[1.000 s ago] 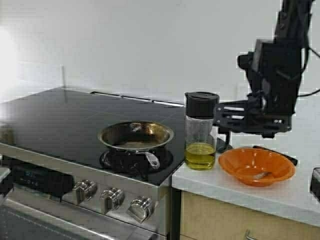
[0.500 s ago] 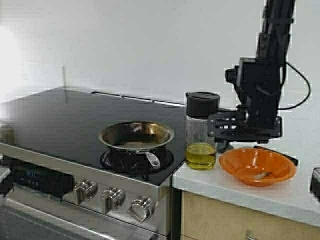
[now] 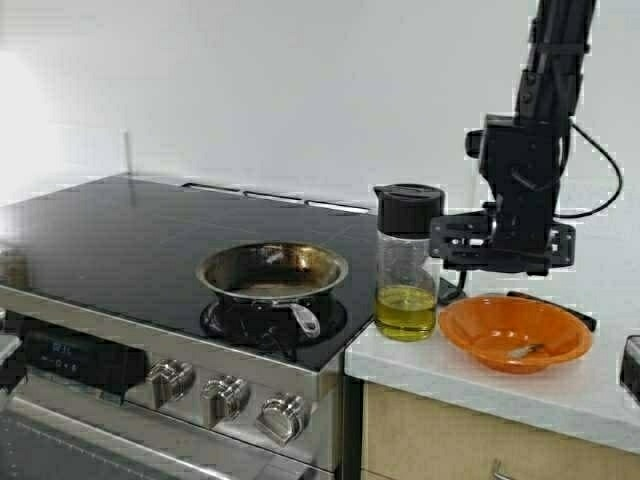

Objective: Add oil to the pan and cook the shrimp and serve it

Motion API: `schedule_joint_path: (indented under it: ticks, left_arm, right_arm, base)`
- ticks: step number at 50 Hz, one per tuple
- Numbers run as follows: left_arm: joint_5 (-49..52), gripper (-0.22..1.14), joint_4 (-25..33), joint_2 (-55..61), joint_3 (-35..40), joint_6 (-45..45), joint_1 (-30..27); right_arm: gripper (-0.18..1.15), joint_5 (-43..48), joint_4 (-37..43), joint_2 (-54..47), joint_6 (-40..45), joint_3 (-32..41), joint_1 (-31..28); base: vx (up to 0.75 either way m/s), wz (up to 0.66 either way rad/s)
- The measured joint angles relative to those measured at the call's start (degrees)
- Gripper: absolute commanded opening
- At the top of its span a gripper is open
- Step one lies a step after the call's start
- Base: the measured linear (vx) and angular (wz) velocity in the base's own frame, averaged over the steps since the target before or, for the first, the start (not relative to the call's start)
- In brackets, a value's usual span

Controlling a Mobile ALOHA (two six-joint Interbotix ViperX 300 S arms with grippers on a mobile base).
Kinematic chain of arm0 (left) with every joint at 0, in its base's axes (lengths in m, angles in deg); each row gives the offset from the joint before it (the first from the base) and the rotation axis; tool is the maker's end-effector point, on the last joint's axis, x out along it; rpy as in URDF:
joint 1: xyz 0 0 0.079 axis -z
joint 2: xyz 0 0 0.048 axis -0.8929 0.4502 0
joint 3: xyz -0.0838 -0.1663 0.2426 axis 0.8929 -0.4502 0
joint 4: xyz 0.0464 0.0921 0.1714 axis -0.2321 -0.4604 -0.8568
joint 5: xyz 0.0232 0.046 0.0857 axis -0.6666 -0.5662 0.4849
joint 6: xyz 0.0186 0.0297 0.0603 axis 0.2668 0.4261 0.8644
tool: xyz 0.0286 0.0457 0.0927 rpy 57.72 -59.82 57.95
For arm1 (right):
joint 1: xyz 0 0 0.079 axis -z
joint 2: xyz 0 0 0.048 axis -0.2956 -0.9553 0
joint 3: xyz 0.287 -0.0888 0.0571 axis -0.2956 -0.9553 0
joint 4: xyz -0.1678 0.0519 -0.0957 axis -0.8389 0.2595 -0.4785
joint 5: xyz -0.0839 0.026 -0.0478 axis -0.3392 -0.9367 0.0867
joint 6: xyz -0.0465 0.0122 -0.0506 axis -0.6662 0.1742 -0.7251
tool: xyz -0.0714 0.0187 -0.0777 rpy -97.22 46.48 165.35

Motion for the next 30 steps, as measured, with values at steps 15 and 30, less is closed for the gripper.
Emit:
schedule_joint_path:
  ticks: [15,30]
  left_arm:
    - [-0.09,0.03,0.00,0.09,-0.09,0.00,0.00]
    - [0.09,0.03,0.00,0.00,-0.09,0.00,0.00]
  right_arm:
    - [1.00,0.00,-0.70,-2.37,0.00,2.90,-0.26]
    - [1.00,0.00,-0.79,-5.45,-0.26,6.59,0.18]
  base:
    - [0.00,0.00]
    - [0.00,0.00]
